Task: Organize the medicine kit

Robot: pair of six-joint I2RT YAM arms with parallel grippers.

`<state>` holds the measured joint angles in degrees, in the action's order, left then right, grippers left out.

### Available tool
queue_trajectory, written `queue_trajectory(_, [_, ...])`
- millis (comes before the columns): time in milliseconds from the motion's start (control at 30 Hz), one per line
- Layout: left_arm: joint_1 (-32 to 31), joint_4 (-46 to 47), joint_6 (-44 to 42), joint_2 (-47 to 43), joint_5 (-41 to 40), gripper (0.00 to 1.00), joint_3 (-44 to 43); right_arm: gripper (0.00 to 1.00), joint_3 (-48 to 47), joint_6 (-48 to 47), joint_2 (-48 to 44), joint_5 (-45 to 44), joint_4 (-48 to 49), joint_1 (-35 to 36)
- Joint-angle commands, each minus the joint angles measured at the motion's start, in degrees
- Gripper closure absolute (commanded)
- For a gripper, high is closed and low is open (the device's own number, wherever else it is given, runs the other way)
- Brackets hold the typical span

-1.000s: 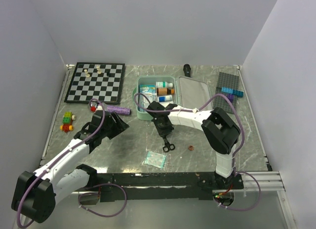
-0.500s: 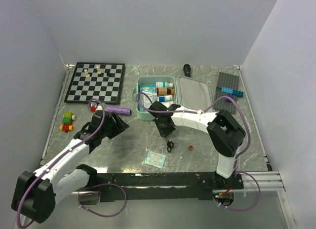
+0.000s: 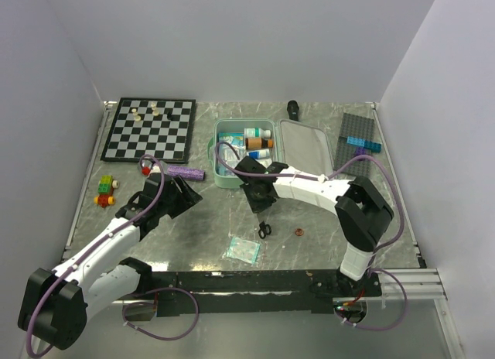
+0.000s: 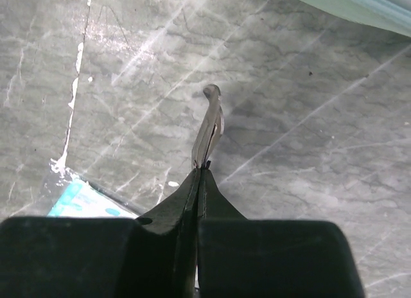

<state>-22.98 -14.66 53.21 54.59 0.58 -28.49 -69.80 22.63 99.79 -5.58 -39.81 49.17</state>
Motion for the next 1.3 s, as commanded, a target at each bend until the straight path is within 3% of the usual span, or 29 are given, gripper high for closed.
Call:
queue_trajectory(0, [0.2,0.4,-0.6,-0.5,-0.1,0.36,-1.0,1.00,-2.4,-0.6,-4.2,-1.4,-2.5,0.4])
queue_trajectory(400, [0.2,0.5,-0.5,-0.7,0.0,0.36,-0.7,1.00,-2.4,-0.5,-5.3,-1.7,-2.6,0.5])
queue_trajectory(733, [0.2,0.4,-0.3,-1.0,0.0,0.37,-0.2,1.00,-0.8,0.0,-0.8,0.0,0.8,0.4])
queue_trajectory(767, [0.2,0.3,-0.3,-1.1,-0.1,0.36,-0.2,0.96,-0.3,0.0,-0.9,0.1,1.4,0.4])
queue_trajectory(800, [0.2,0.3,-0.3,-1.3,-0.1,0.36,-0.2,0.81,0.1,0.0,-1.2,0.2,2.1,0.4])
queue_trajectory(900, [0.2,0.6,-0.4,-1.2,-0.1,0.36,0.0,0.50,0.5,0.2,-1.2,-0.4,3.6,0.4])
queue_trajectory(933, [0.2,0.9,-0.3,-1.0,0.1,0.36,-0.1,0.45,0.2,0.3,-0.8,-0.7,3.8,0.4])
queue_trajectory(1067, [0.3,1.0,-0.4,-0.2,0.6,0.37,-0.2,0.43,-1.3,1.0,2.2,-1.4,4.1,0.3])
queue_trajectory(1267, [0.2,0.7,-0.4,-1.1,0.2,0.37,0.0,0.48,-1.3,1.8,7.0,-1.9,4.7,0.1])
